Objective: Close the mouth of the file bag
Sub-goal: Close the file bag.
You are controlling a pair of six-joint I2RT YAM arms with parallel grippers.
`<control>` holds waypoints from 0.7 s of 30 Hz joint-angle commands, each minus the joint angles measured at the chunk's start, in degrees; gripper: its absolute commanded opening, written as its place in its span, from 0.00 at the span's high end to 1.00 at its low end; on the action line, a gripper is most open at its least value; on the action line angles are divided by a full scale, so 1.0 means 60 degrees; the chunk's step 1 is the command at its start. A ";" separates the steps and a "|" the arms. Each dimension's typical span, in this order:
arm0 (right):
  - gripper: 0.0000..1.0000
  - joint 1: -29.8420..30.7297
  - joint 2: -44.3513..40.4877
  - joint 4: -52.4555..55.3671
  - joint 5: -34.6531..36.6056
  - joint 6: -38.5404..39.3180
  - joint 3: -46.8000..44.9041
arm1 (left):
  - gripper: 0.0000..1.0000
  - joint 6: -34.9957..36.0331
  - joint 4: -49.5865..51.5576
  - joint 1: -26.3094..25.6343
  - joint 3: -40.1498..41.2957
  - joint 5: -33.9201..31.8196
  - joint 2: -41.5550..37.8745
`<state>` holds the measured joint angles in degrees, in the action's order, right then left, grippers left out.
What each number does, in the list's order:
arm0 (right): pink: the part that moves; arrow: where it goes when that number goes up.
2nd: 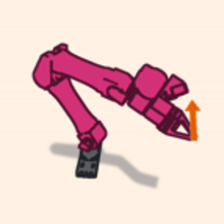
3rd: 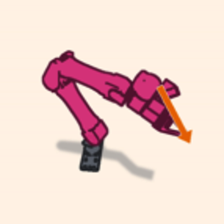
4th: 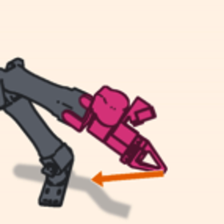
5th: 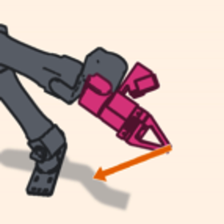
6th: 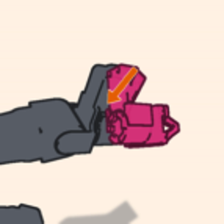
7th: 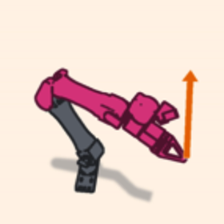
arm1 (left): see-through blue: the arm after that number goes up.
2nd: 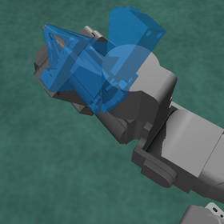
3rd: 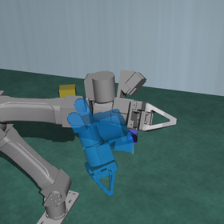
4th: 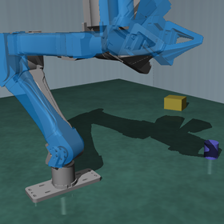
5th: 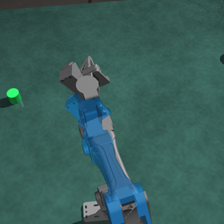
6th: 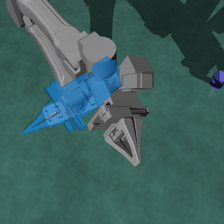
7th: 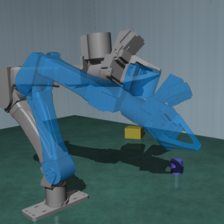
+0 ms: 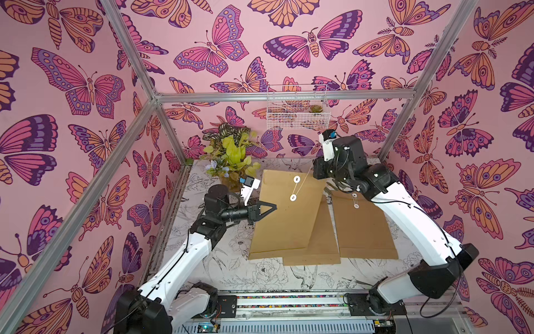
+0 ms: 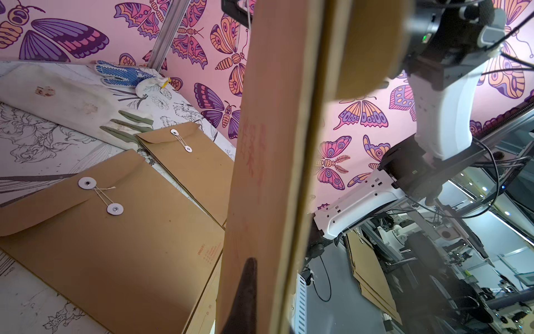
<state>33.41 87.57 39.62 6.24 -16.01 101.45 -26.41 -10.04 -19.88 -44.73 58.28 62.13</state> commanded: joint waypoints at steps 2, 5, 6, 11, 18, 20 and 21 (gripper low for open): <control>1.00 0.0038 0.0573 0.1014 -0.0052 0.0362 0.1092 | 1.00 0.0546 0.0348 -0.0194 0.0103 0.0288 -0.0063; 1.00 0.0208 0.1020 0.1206 -0.0069 0.0507 0.1568 | 1.00 0.0728 0.0512 -0.0274 0.0072 0.0172 0.0005; 1.00 0.0245 0.1129 0.1268 -0.0064 0.0515 0.1716 | 1.00 0.0799 0.0587 -0.0290 0.0072 0.0093 0.0015; 1.00 0.0556 0.1678 0.1546 -0.0073 0.0684 0.2470 | 1.00 0.1061 0.0890 -0.0349 -0.0041 -0.0082 0.0129; 1.00 0.1124 0.2074 0.1976 -0.0153 0.0812 0.3281 | 1.00 0.1150 0.1172 -0.0349 -0.0184 -0.0457 0.0302; 1.00 0.1299 0.2077 0.1992 -0.0106 0.0816 0.3310 | 1.00 0.1154 0.1209 -0.0349 -0.0221 -0.0573 0.0302; 1.00 0.1375 0.2107 0.2020 -0.0134 0.0810 0.3353 | 1.00 0.1118 0.1254 -0.0353 -0.0221 -0.0722 0.0295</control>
<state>40.56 99.59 50.98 5.23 -11.90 119.39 -20.78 -4.38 -21.45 -45.01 54.83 63.83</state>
